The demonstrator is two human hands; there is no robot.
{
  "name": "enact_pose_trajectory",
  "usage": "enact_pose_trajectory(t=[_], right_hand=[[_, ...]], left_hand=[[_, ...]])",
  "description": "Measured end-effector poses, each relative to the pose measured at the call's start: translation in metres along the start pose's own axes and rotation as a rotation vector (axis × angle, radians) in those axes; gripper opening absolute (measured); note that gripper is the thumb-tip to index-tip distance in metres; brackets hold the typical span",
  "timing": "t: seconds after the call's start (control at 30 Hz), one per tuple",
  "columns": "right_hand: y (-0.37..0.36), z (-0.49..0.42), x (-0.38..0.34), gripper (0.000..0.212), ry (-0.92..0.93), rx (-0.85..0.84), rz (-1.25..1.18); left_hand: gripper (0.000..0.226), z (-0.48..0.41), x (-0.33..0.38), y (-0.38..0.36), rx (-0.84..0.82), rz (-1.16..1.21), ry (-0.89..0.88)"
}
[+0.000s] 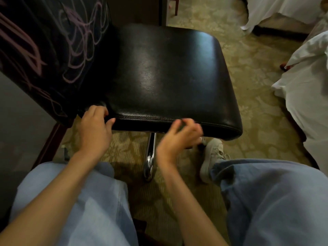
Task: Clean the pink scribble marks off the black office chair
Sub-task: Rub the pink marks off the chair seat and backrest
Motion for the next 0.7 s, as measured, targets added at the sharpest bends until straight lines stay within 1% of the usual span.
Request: enact_pose_trajectory(t=[0.03, 0.07, 0.1, 0.17, 0.27, 0.33, 0.37, 0.43, 0.47, 0.53, 0.57, 0.63, 0.7], right_hand=[[-0.008, 0.014, -0.006, 0.025, -0.039, -0.067, -0.081], [-0.016, 0.024, -0.006, 0.022, -0.04, -0.152, -0.123], [-0.019, 0.035, -0.008, 0.023, 0.06, -0.175, -0.093], [-0.015, 0.039, -0.009, 0.026, 0.131, -0.256, -0.077], [0.008, 0.024, 0.01, 0.023, 0.311, -0.299, -0.096], [0.017, 0.023, 0.02, 0.021, 0.371, -0.308, -0.099], [0.02, 0.026, 0.023, 0.021, 0.408, -0.321, -0.06], [0.019, 0.036, 0.02, 0.02, 0.521, -0.407, -0.004], [0.014, 0.044, 0.018, 0.022, 0.627, -0.457, 0.041], [-0.003, 0.063, 0.013, 0.037, 0.923, -0.427, 0.175], [-0.013, 0.07, 0.011, 0.043, 1.024, -0.384, 0.235], [-0.033, 0.072, 0.007, 0.044, 1.07, -0.312, 0.309], [-0.044, 0.063, 0.008, 0.04, 1.114, -0.226, 0.354]], left_hand=[[0.019, 0.001, 0.0, 0.001, -0.001, 0.006, -0.001], [0.019, 0.001, 0.0, 0.001, -0.002, 0.013, -0.001], [0.019, 0.001, -0.001, 0.002, -0.002, 0.019, -0.001], [0.019, 0.002, -0.002, 0.005, 0.001, 0.033, 0.008], [0.019, 0.002, -0.003, 0.008, 0.01, 0.065, 0.018], [0.019, 0.001, -0.003, 0.009, 0.012, 0.075, 0.02], [0.019, 0.001, -0.003, 0.009, 0.012, 0.077, 0.023], [0.019, 0.001, -0.004, 0.009, 0.014, 0.081, 0.03], [0.019, 0.001, -0.004, 0.009, 0.015, 0.082, 0.032], [0.02, 0.001, -0.005, 0.01, 0.023, 0.084, 0.032], [0.019, 0.001, -0.005, 0.01, 0.027, 0.09, 0.033], [0.019, 0.001, -0.006, 0.01, 0.036, 0.107, 0.044], [0.018, -0.001, -0.007, 0.009, 0.048, 0.117, 0.058]])
Point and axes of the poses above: each hand's wrist, its own z-axis away from the middle knuckle, its own y-axis out of the back of the hand, x = y × z, the point moved 1 cm from there along -z, towards the middle knuckle, and after that the axes turned 11 degrees about -y, right-handed, at the moved point
